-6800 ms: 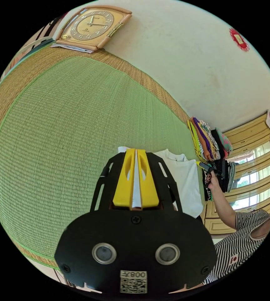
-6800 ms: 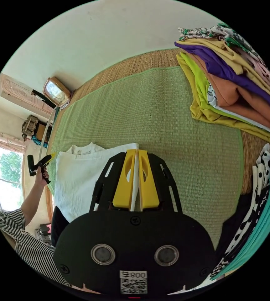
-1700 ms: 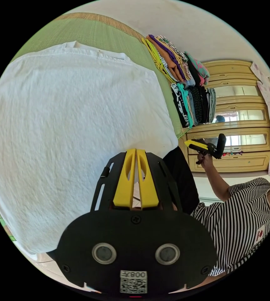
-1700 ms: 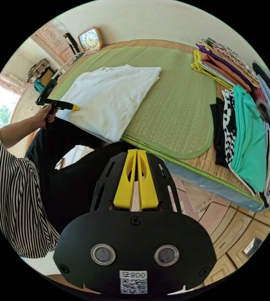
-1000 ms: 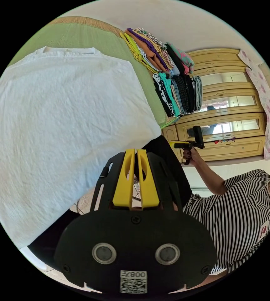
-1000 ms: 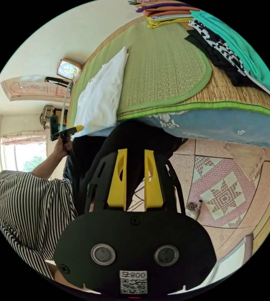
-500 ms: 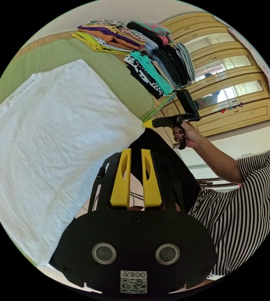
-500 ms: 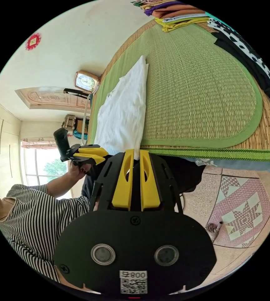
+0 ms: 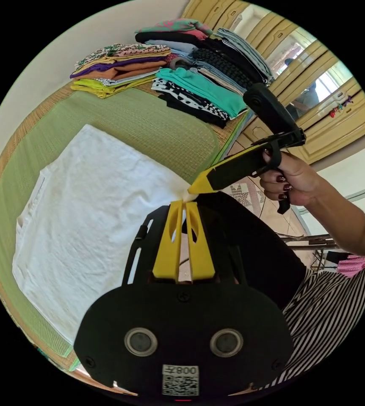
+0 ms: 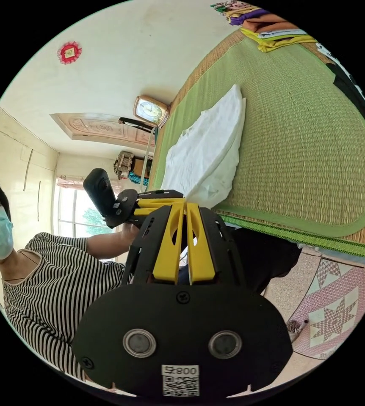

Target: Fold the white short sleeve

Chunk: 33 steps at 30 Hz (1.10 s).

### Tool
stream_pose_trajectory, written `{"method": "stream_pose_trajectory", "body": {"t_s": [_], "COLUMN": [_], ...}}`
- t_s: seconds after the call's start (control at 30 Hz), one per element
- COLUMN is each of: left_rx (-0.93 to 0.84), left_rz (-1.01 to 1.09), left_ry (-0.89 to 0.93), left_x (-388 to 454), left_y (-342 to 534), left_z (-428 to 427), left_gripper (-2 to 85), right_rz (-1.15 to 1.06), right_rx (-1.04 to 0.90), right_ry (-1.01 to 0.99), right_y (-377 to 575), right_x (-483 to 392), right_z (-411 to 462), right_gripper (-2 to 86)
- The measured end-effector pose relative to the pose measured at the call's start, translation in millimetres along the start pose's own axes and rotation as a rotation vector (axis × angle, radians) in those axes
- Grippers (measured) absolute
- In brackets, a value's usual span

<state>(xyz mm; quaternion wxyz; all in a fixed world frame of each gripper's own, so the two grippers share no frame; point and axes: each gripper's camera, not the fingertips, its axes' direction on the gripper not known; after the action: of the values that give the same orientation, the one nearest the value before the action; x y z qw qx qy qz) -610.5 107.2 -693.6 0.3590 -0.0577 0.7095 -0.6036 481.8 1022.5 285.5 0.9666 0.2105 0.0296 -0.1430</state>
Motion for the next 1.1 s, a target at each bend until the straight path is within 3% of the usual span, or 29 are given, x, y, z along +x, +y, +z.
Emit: {"method": "stream_pose_trajectory", "body": {"t_s": [0.23,0.6,1.1], "left_rx": [0.137,0.12,0.096], "left_rz": [-0.164,-0.132,-0.132], "left_ry": [0.173,0.213,0.309], "left_x": [-27.2,-21.7,-42.8], "left_y": [28.1,34.3,72.1], "left_z": [-29.0,-36.8,-44.1], "left_gripper": [0.9,0.8,0.7], "right_rz": [0.086,0.174,0.177], "right_rx": [0.118,0.14,0.044], "right_ry": [0.009,0.138,0.321], "right_y": [-14.6,-143.5,-228.7], "right_x": [56.0,130.1,172.0], "right_z": [-18.4,28.6,132.1], "right_gripper": [7.3,8.9,3.4]}}
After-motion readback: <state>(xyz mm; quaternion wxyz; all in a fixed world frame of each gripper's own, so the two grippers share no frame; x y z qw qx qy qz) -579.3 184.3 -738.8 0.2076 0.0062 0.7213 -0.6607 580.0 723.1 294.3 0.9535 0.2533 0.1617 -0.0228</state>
